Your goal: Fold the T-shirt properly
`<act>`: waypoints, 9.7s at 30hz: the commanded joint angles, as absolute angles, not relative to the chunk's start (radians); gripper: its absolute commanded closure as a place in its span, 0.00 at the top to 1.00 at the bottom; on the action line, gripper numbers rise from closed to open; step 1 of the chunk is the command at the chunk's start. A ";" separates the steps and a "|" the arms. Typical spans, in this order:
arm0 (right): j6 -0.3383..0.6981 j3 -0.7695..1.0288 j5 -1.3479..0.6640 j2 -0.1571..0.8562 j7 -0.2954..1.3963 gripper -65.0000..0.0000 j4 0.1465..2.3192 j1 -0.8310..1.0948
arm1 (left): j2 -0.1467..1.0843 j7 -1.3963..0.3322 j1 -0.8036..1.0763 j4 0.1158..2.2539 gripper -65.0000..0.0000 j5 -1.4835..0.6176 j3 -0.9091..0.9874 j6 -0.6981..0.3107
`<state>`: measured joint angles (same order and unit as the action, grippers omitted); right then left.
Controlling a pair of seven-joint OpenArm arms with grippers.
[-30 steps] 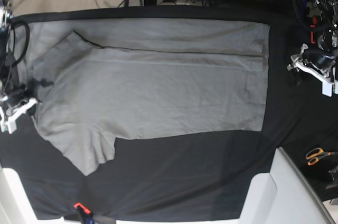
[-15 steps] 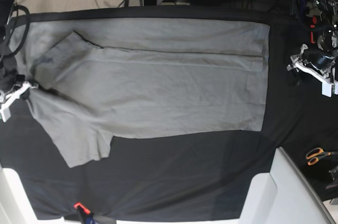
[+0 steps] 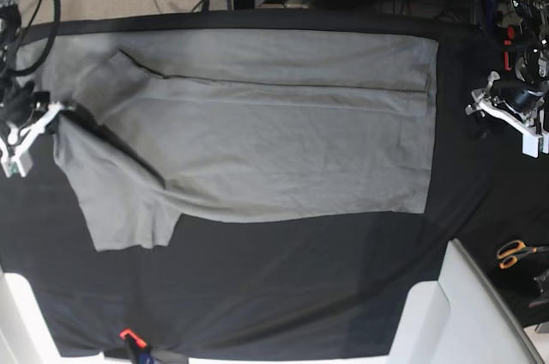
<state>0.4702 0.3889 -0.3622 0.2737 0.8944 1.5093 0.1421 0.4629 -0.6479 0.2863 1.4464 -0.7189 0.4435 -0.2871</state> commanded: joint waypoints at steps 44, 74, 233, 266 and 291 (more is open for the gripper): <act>0.460 0.168 -0.357 0.326 0.321 0.67 0.420 -0.506 | 0.486 -0.630 0.282 1.460 0.49 -0.731 0.455 -0.289; 0.456 0.125 -0.357 0.298 0.318 0.01 0.421 -0.501 | 0.421 -0.515 -0.268 0.760 0.49 -0.731 0.168 -0.288; 0.456 0.124 -0.357 0.300 0.323 0.01 0.549 -0.504 | 0.320 -0.674 -0.397 0.883 0.00 -0.568 0.216 -0.171; 0.460 0.120 -0.355 0.303 0.151 0.01 0.671 -0.506 | 0.320 -0.694 -0.426 1.010 0.00 -0.568 0.216 -0.173; 0.346 -0.050 -0.357 0.331 0.257 0.01 0.700 -0.487 | 0.334 -0.694 -0.321 1.112 0.00 -0.568 0.214 -0.174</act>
<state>0.3386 -0.0544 -0.3466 0.3199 0.2817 0.6773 -0.4538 0.3191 -0.7090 -0.2977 1.0912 -0.5568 0.2111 -0.1673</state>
